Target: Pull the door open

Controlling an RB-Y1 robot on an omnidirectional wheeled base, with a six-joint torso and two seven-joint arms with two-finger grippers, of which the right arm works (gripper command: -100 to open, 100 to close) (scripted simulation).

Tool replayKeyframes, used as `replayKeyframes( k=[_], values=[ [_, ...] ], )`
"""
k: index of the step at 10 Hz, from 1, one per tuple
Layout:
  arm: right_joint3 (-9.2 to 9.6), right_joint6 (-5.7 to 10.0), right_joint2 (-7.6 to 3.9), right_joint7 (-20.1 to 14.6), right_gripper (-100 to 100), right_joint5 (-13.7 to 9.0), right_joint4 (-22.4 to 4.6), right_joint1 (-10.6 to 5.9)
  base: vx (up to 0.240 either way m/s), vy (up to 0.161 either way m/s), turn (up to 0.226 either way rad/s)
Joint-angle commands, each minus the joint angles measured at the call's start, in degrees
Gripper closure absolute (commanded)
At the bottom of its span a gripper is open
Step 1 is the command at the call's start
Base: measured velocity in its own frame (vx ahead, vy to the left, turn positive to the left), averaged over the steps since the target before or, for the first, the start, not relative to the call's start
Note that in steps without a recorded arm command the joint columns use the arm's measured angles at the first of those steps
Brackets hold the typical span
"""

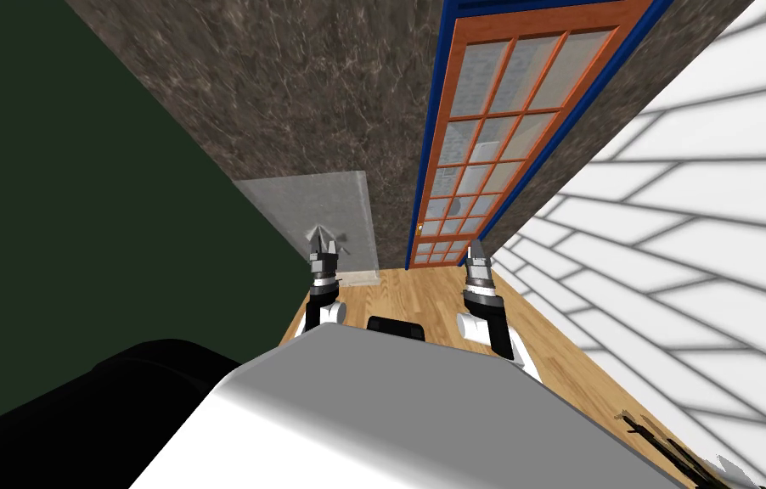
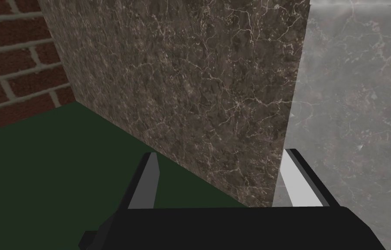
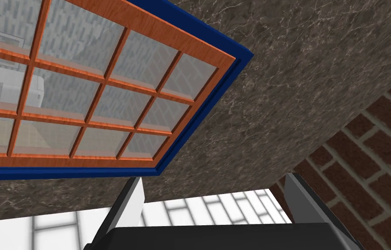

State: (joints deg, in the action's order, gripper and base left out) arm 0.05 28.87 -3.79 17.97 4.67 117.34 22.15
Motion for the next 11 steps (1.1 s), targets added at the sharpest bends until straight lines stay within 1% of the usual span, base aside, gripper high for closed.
replayKeyframes(
  k=[1,11],
  values=[
    [0.03,0.61,-0.24,1.64,-100,0.37,-1.8,-0.28,0.102,0.004,0.003],
    [0.09,4.59,-1.45,11.9,-100,2.83,-14.5,-2.89,0.1,-0.004,0.002]
  ],
)
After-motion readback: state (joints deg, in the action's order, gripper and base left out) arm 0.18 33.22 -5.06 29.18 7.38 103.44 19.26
